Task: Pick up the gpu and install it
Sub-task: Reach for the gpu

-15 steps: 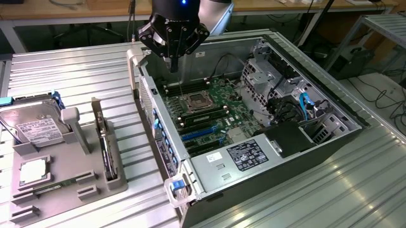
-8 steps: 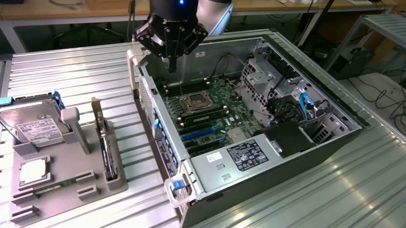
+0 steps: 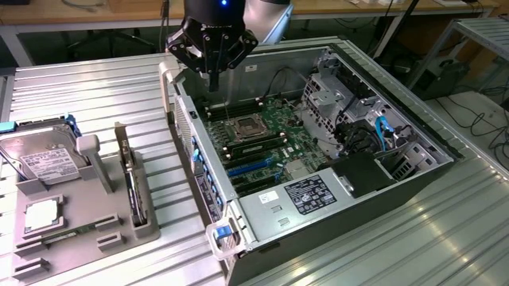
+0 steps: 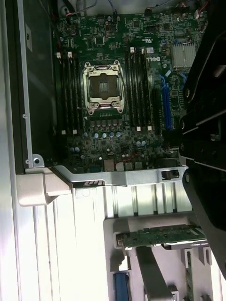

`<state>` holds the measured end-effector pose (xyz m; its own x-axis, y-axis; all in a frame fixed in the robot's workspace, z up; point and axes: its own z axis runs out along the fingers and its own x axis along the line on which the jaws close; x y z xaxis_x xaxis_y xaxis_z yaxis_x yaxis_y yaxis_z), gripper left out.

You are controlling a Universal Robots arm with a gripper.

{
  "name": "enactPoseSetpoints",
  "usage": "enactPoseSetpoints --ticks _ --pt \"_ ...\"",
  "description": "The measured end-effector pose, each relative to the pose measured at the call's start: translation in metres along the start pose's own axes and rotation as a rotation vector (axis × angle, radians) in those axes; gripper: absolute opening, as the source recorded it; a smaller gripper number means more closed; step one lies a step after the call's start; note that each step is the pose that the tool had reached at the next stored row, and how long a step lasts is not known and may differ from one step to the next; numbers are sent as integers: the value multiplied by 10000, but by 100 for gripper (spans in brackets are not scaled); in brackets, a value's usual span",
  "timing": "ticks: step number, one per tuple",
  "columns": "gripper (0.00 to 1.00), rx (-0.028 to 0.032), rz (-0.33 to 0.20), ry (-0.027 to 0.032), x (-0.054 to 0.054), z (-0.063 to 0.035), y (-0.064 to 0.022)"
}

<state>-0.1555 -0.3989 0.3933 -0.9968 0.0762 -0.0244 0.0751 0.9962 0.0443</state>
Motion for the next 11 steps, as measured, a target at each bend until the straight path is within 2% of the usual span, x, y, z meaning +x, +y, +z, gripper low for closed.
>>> enactPoseSetpoints --ticks 11 --pt "11 0 0 0 55 -2 -5"
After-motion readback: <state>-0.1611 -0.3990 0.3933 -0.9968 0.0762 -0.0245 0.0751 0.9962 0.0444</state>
